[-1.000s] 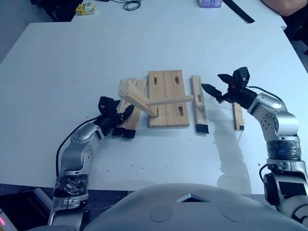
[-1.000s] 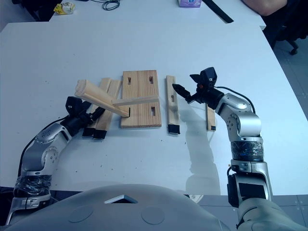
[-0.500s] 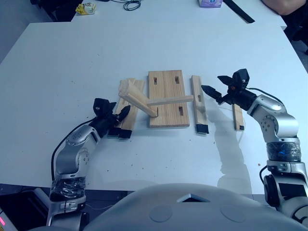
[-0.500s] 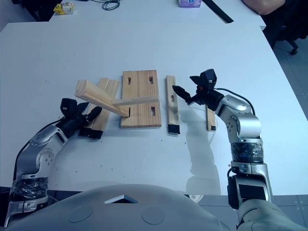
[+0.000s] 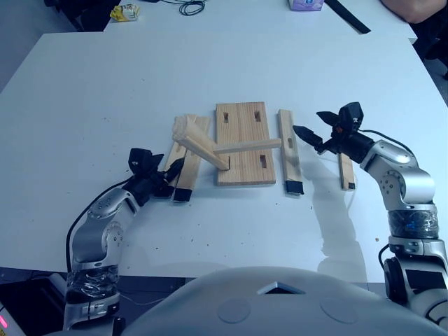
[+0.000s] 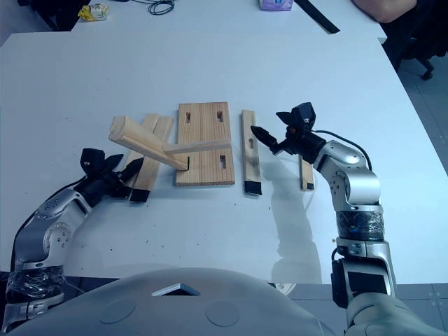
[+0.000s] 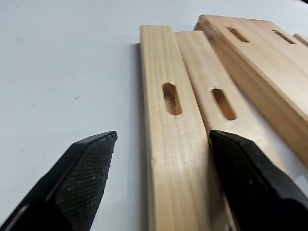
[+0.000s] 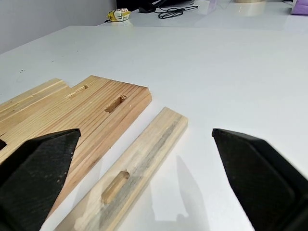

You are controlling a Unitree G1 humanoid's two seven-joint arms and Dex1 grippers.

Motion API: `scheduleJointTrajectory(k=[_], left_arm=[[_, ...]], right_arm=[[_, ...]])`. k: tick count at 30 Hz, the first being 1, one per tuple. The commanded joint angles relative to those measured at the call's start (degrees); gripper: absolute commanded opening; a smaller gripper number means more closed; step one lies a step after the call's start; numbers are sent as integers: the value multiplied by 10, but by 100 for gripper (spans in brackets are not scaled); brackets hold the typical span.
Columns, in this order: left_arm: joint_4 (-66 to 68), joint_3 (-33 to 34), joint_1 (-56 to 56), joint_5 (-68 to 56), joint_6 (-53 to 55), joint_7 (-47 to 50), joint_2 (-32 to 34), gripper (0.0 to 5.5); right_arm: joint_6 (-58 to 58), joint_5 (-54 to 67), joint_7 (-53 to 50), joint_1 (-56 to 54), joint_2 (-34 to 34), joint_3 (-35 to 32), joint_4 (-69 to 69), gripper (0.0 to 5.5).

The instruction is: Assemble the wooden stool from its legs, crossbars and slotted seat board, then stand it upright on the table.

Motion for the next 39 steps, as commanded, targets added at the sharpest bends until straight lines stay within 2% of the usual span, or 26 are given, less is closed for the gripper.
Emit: scheduleJointTrajectory(k=[1, 15, 27, 35, 39], left_arm=[[6, 7, 10, 2, 7, -10, 16, 357], [38, -36, 15, 57, 14, 7, 33, 357], [20, -50, -5, 81, 54, 52, 30, 206], [-11, -42, -14, 76, 72, 52, 42, 204], [-45, 3, -31, 28, 58, 55, 9, 204]], right_arm=[[7, 2, -2, 3, 2, -1, -9, 504], [11, 3, -8, 8, 8, 0, -19, 504], [14, 3, -17, 7, 16, -3, -23, 504], [15, 4, -20, 17, 20, -4, -31, 504], [17, 6, -23, 21, 21, -5, -36, 504]])
